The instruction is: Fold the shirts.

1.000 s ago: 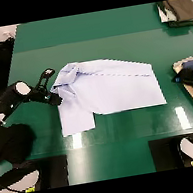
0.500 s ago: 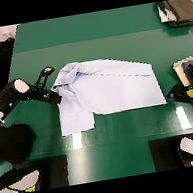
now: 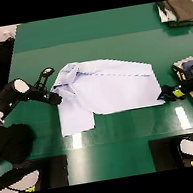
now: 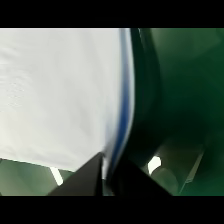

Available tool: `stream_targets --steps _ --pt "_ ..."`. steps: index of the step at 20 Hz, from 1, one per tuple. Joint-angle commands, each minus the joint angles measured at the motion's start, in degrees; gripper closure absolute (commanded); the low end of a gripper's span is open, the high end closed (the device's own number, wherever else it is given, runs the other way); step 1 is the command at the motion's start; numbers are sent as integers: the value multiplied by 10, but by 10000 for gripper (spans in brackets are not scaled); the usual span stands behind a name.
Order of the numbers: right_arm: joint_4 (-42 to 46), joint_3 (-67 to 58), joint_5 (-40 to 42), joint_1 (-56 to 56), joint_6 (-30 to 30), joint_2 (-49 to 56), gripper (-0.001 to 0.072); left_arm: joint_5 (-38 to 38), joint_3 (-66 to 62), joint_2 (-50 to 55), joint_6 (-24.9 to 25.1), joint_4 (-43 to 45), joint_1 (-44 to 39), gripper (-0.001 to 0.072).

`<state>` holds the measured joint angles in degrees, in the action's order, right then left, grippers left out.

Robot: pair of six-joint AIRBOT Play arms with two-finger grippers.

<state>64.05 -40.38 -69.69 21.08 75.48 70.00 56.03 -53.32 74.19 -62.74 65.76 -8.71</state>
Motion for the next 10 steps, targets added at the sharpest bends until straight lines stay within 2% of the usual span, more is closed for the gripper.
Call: stream_targets --steps 1,2,5,10 --pt "1 0 12 -39 0 -2 668 9 -1 -9 -10 7 1 682" --pt "0 0 12 -44 0 -14 697 11 -2 -22 -20 19 1 682" --pt "0 -25 3 -49 0 -87 698 27 -20 -90 -24 64 1 683" --pt "-1 -191 -9 -49 16 -227 698 79 -135 -214 -47 91 0 682"
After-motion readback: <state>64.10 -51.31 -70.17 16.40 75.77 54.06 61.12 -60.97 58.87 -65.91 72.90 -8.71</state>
